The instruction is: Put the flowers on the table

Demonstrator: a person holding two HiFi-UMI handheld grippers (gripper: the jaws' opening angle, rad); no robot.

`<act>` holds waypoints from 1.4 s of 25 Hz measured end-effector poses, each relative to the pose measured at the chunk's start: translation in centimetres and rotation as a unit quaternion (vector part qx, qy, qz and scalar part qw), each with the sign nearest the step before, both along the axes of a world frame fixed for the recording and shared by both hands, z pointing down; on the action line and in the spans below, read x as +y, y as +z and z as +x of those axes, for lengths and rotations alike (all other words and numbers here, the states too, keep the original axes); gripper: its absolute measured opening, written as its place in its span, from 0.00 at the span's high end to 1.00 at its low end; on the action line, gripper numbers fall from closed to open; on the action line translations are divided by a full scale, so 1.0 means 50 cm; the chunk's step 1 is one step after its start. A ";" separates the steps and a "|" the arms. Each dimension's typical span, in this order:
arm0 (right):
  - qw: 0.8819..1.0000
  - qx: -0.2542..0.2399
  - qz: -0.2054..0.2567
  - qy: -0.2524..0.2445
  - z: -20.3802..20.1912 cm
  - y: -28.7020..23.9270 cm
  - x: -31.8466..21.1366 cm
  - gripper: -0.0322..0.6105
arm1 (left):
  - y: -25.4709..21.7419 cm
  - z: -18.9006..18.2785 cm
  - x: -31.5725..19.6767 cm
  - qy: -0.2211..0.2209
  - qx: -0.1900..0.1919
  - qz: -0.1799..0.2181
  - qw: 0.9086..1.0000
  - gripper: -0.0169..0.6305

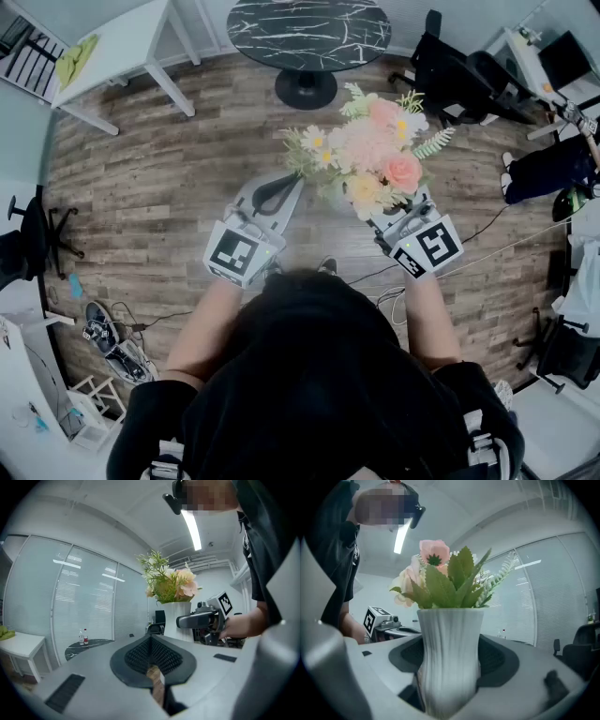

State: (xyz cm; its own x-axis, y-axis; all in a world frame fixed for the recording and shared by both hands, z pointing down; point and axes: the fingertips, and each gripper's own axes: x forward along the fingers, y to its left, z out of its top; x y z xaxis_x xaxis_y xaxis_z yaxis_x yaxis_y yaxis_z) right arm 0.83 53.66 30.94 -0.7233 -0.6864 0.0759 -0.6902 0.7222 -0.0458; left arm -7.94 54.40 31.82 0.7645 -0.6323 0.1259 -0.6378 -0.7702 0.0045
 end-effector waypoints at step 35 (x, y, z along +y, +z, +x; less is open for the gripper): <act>0.999 -0.012 -0.006 -0.051 0.104 0.047 -0.077 0.42 | 0.032 0.126 -0.072 -0.023 -0.005 -0.002 1.000 0.95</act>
State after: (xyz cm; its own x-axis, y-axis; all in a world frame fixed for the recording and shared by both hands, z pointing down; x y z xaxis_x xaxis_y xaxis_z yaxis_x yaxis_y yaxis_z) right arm 6.05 49.81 33.27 -0.7915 -0.6076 0.0654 -0.6111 0.7883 -0.0718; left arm -1.67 50.82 33.40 0.7327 -0.6668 0.1360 -0.6732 -0.7394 0.0016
